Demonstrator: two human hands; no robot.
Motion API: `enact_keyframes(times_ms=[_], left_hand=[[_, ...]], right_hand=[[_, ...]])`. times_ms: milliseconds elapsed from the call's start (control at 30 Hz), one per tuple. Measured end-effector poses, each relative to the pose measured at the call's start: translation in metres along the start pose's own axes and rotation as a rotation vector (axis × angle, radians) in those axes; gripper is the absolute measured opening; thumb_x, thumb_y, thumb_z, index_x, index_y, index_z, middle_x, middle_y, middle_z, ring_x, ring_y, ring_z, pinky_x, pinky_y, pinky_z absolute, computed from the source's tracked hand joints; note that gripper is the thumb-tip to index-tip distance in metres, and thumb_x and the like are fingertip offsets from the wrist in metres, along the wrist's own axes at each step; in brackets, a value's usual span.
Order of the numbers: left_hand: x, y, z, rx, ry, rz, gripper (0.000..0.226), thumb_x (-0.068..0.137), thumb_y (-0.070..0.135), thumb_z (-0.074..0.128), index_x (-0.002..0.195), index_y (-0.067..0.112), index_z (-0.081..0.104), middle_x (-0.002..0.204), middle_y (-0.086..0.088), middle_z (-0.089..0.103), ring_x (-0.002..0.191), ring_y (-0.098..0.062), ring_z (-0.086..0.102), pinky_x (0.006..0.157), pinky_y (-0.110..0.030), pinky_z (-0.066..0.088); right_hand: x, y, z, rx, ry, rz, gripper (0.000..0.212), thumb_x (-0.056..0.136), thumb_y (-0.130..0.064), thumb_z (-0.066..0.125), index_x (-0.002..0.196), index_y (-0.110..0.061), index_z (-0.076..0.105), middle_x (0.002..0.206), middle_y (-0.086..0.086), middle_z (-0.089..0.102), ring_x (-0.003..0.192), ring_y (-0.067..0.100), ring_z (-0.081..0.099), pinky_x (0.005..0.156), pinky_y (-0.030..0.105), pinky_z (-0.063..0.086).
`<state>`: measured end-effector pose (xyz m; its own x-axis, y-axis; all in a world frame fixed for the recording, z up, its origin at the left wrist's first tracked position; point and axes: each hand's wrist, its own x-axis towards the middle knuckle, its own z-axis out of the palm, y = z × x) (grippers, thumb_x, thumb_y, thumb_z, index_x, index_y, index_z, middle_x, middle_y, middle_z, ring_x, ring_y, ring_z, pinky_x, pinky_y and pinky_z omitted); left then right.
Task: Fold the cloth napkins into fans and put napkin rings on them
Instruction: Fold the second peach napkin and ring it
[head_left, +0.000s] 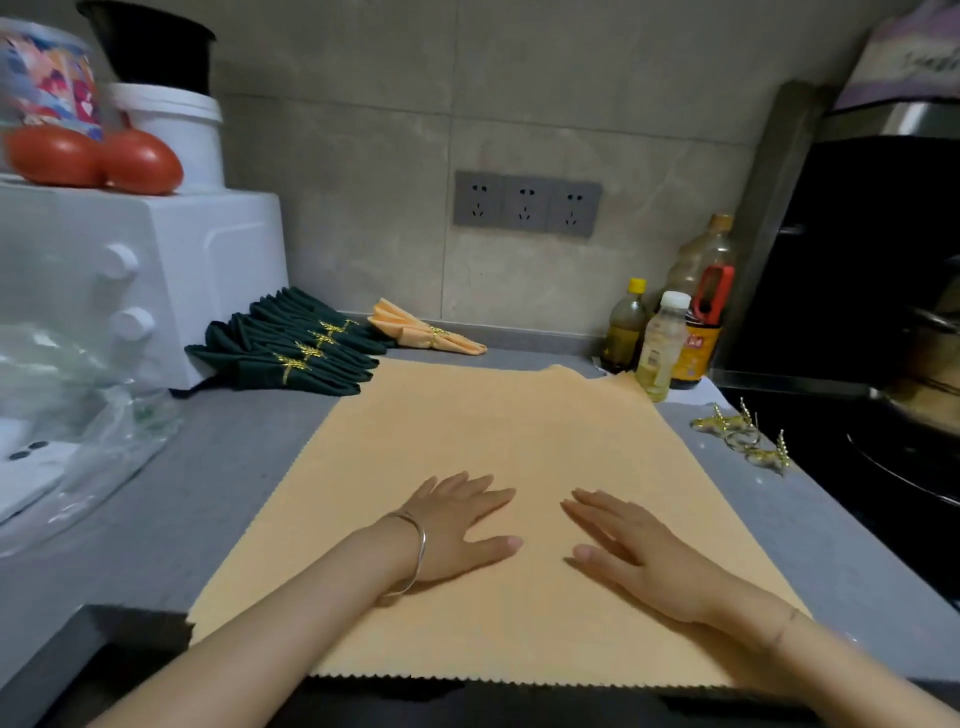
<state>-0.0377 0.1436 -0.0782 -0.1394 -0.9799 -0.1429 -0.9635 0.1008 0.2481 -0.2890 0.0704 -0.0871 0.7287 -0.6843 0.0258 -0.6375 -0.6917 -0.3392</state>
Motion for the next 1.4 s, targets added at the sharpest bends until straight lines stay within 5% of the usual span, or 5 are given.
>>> enact_keyframes(times_ms=[367, 1000, 1167, 1267, 1400], left_hand=[[-0.064, 0.04, 0.022, 0.061, -0.031, 0.121, 0.1, 0.071, 0.075, 0.059, 0.149, 0.044, 0.006, 0.158, 0.017, -0.006, 0.145, -0.009, -0.011, 0.119, -0.038, -0.005], [-0.096, -0.008, -0.032, 0.022, 0.087, -0.052, 0.032, 0.099, 0.031, 0.043, 0.125, 0.025, 0.06, 0.13, 0.007, 0.058, 0.117, -0.015, 0.052, 0.102, -0.031, 0.04], [-0.091, -0.024, -0.054, -0.005, 0.071, -0.088, 0.03, 0.101, 0.028, 0.041, 0.105, 0.014, 0.067, 0.102, -0.001, 0.063, 0.091, -0.018, 0.056, 0.084, -0.029, 0.044], [-0.09, -0.031, -0.067, -0.153, 0.138, -0.048, 0.041, 0.1, 0.028, 0.045, 0.062, 0.014, 0.052, 0.062, 0.0, 0.042, 0.056, -0.011, 0.036, 0.061, -0.027, 0.031], [-0.088, -0.038, -0.086, -0.335, -0.156, -0.071, 0.048, 0.092, 0.048, 0.053, 0.053, 0.025, 0.035, 0.052, 0.009, 0.034, 0.049, -0.011, 0.029, 0.054, -0.026, 0.026]], right_hand=[[-0.075, -0.032, 0.004, -0.086, 0.017, -0.128, 0.076, 0.073, -0.075, 0.055, 0.141, -0.05, 0.029, 0.147, -0.033, 0.014, 0.137, -0.013, 0.005, 0.104, 0.004, 0.003], [-0.093, -0.006, -0.048, -0.119, 0.034, 0.095, 0.042, 0.096, -0.009, 0.045, 0.115, -0.042, 0.063, 0.116, -0.029, 0.061, 0.111, -0.004, 0.055, 0.096, 0.017, 0.044], [-0.094, 0.001, -0.073, -0.087, -0.008, 0.097, 0.026, 0.097, -0.035, 0.047, 0.112, -0.029, 0.067, 0.107, -0.021, 0.066, 0.101, 0.005, 0.063, 0.088, 0.02, 0.049], [-0.095, 0.009, -0.094, 0.005, -0.074, 0.164, 0.062, 0.082, -0.07, 0.048, 0.089, -0.011, 0.066, 0.079, 0.007, 0.065, 0.071, 0.027, 0.059, 0.071, 0.036, 0.051], [-0.098, 0.003, -0.121, -0.015, -0.326, 0.354, 0.031, 0.088, -0.05, 0.056, 0.09, -0.02, 0.061, 0.079, -0.011, 0.061, 0.067, 0.003, 0.054, 0.064, 0.014, 0.041]])
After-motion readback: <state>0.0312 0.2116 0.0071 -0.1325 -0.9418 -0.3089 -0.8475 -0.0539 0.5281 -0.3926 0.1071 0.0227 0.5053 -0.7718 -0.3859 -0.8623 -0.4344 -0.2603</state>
